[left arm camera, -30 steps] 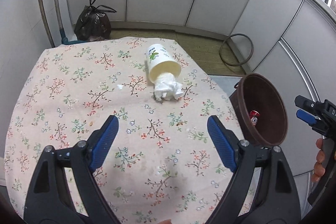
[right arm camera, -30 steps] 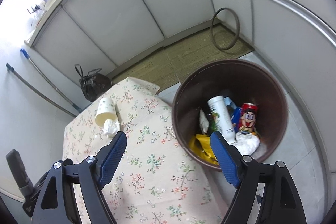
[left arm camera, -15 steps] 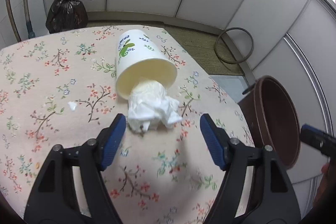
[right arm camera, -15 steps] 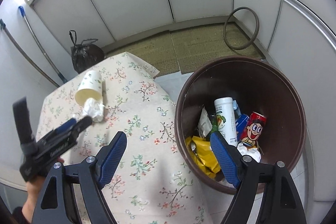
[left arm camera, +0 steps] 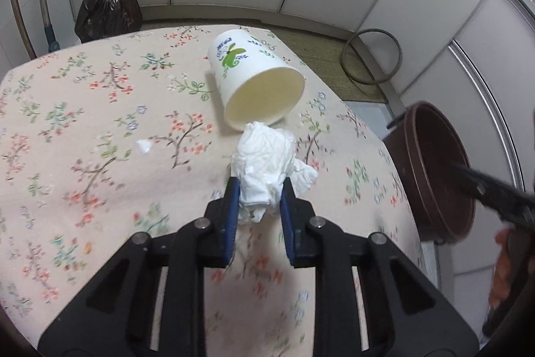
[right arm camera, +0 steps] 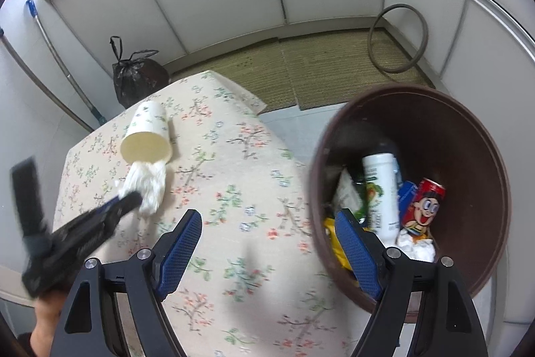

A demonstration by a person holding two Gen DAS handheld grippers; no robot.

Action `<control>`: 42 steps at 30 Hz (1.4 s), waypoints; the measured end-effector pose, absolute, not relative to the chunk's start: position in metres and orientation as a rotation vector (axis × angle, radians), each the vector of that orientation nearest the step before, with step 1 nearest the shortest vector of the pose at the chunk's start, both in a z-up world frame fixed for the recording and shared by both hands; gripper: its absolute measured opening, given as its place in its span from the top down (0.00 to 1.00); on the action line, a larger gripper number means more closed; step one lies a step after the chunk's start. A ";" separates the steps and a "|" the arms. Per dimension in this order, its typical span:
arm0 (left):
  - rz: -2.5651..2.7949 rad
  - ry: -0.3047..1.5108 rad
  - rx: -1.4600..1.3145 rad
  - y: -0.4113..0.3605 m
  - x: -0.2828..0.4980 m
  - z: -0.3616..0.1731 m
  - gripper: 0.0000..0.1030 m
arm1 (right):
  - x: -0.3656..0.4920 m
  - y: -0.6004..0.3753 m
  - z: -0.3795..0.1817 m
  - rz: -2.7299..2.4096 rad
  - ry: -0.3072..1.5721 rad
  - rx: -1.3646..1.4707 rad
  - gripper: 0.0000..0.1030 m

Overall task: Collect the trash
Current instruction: 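Grasp the white paper cup with the right tool while the left tool holds the tissue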

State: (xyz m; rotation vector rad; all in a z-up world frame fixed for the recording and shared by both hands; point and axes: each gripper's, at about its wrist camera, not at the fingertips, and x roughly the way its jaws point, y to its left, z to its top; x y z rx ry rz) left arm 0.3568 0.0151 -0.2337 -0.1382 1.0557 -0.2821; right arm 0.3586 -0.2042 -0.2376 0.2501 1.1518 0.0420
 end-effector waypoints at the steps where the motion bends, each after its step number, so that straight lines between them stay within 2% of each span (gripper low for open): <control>1: -0.289 1.051 -0.129 0.021 0.349 -0.227 0.76 | 0.362 -0.196 -0.237 0.051 1.153 0.243 0.19; 10: -0.147 0.967 -0.091 0.102 0.321 -0.174 0.76 | 0.417 -0.116 -0.222 0.191 1.174 0.197 0.19; 16: -0.088 0.984 -0.160 0.142 0.323 -0.180 0.76 | 0.467 -0.066 -0.223 0.206 1.233 0.097 0.19; 24: -0.081 0.997 -0.182 0.151 0.323 -0.186 0.76 | 0.507 -0.040 -0.269 0.140 1.345 0.035 0.19; 27: -0.076 0.999 -0.190 0.154 0.322 -0.185 0.76 | 0.511 -0.042 -0.281 0.119 1.356 0.013 0.20; 29: -0.068 0.996 -0.196 0.155 0.321 -0.184 0.76 | 0.513 -0.046 -0.289 0.105 1.368 0.018 0.30; 33: -0.071 0.983 -0.212 0.155 0.319 -0.180 0.76 | 0.507 -0.057 -0.288 0.096 1.363 0.081 0.34; 42: -0.079 0.945 -0.190 0.135 0.292 -0.151 0.76 | 0.444 -0.075 -0.231 0.159 1.319 0.080 0.36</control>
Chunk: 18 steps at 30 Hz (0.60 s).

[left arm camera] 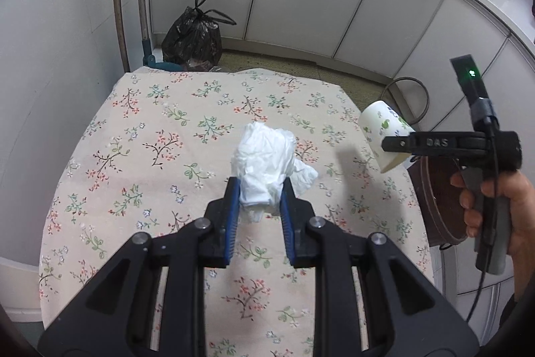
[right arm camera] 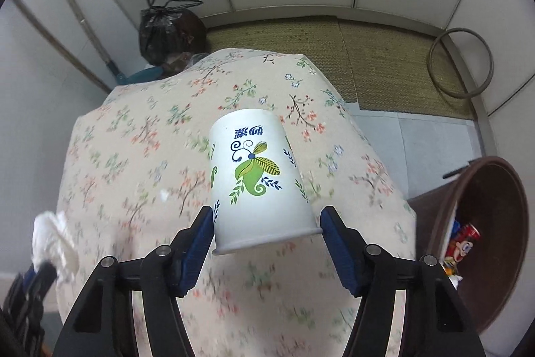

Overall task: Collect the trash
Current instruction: 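Carry the tissue and paper cup over the brown bucket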

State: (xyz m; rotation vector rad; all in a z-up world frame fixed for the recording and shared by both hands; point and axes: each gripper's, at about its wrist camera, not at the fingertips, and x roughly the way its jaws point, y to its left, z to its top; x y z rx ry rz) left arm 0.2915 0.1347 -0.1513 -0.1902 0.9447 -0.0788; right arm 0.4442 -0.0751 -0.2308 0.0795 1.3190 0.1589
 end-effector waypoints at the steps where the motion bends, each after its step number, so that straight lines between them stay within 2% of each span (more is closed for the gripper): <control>1: -0.081 0.939 -0.187 0.131 0.285 -0.146 0.76 | 0.433 -0.081 -0.221 0.166 1.310 0.089 0.36; 9: -0.117 0.878 -0.155 0.102 0.237 -0.107 0.76 | 0.352 -0.130 -0.157 0.197 1.219 0.153 0.36; 18: -0.207 0.782 -0.081 0.051 0.193 -0.068 0.76 | 0.270 -0.182 -0.114 0.199 1.094 0.208 0.36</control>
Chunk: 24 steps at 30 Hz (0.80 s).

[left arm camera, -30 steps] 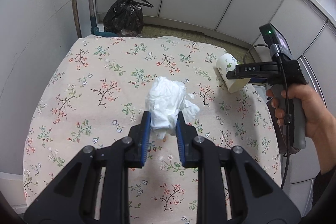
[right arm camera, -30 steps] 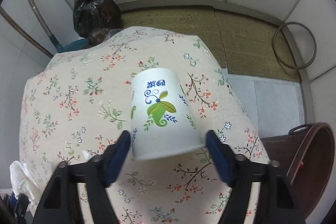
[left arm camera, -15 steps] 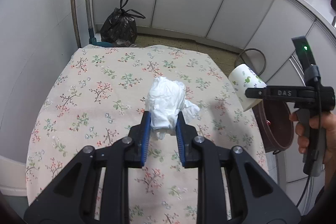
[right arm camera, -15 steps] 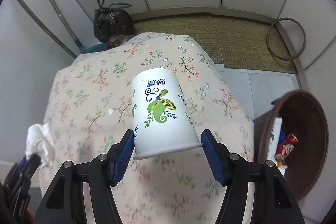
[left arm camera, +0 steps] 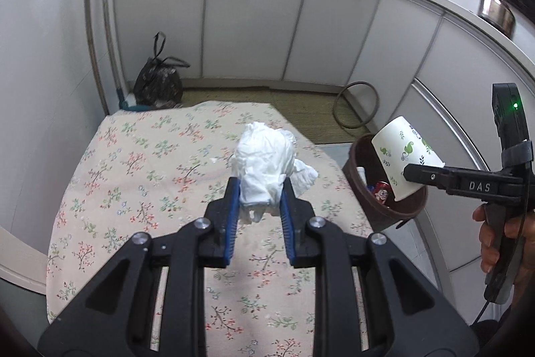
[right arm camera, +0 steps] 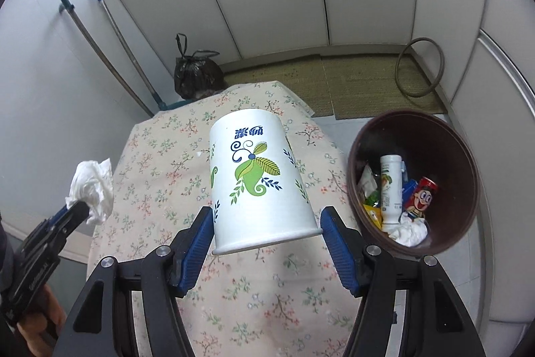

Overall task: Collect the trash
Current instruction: 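Carry the tissue and paper cup over the brown bucket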

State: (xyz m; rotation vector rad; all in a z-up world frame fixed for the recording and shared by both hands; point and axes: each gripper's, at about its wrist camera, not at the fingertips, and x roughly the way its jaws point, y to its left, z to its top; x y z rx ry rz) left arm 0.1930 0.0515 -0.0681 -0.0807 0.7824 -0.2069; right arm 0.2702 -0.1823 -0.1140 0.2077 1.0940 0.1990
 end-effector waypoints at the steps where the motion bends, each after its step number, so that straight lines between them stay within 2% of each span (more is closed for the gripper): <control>1: -0.219 0.769 -0.066 0.045 0.189 -0.065 0.76 | 0.263 -0.188 -0.111 0.196 1.079 0.212 0.36; 14: -0.346 0.733 -0.036 -0.015 0.185 -0.064 0.76 | 0.207 -0.234 -0.085 0.070 0.900 0.185 0.35; 24: -0.444 0.716 -0.049 -0.071 0.201 -0.083 0.76 | 0.199 -0.277 -0.089 -0.050 0.866 0.181 0.34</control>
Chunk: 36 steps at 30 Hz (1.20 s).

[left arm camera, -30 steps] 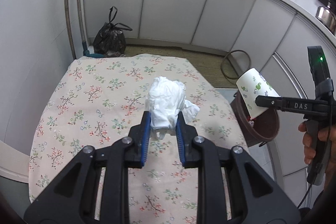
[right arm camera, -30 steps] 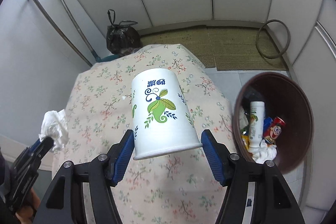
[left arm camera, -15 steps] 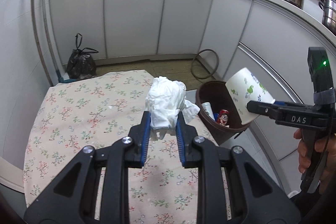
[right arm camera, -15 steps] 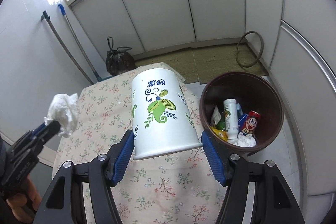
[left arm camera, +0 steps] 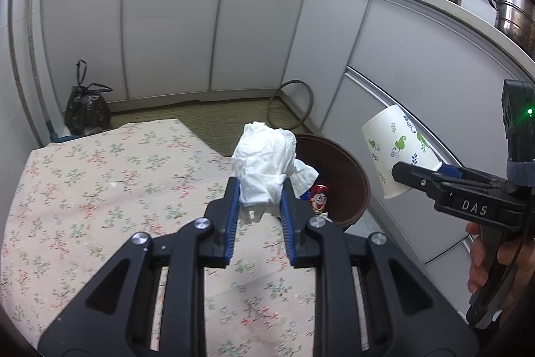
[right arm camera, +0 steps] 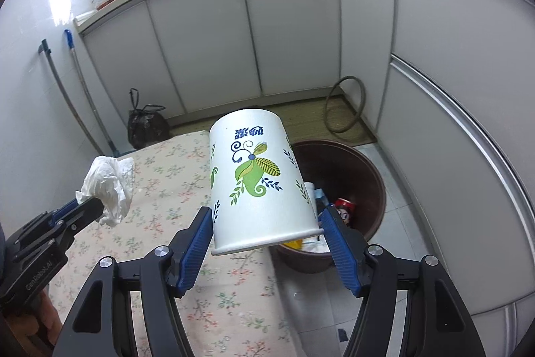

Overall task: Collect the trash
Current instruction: 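Carry the tissue and paper cup over the brown bucket, then open both tools to drop the tissue and cup into the bucket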

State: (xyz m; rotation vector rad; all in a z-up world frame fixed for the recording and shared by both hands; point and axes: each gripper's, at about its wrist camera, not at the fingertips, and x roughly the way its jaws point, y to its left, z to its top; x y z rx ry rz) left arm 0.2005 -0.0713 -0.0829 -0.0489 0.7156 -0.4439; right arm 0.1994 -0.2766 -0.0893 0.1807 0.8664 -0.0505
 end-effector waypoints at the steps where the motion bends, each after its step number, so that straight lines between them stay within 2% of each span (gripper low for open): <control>1: -0.454 0.714 -0.049 -0.077 0.203 -0.085 0.76 | 0.199 -0.282 -0.091 -0.059 0.869 0.189 0.34; 14: -0.516 0.773 -0.061 -0.158 0.241 -0.147 0.75 | 0.218 -0.362 -0.150 -0.164 0.922 0.336 0.34; 27: -0.515 0.809 -0.013 -0.210 0.264 -0.187 0.74 | 0.244 -0.394 -0.191 -0.215 0.973 0.362 0.33; 28: -0.513 0.809 -0.007 -0.212 0.266 -0.190 0.71 | 0.245 -0.395 -0.193 -0.217 0.975 0.364 0.32; 30: -0.513 0.816 -0.003 -0.214 0.270 -0.195 0.56 | 0.246 -0.398 -0.198 -0.210 0.977 0.374 0.30; 31: -0.505 0.818 -0.003 -0.213 0.271 -0.197 0.43 | 0.246 -0.401 -0.201 -0.210 0.976 0.381 0.30; 32: -0.499 0.818 -0.006 -0.213 0.272 -0.198 0.37 | 0.247 -0.403 -0.204 -0.212 0.983 0.387 0.29; 36: -0.479 0.839 -0.009 -0.211 0.276 -0.198 0.34 | 0.246 -0.410 -0.208 -0.226 1.001 0.402 0.29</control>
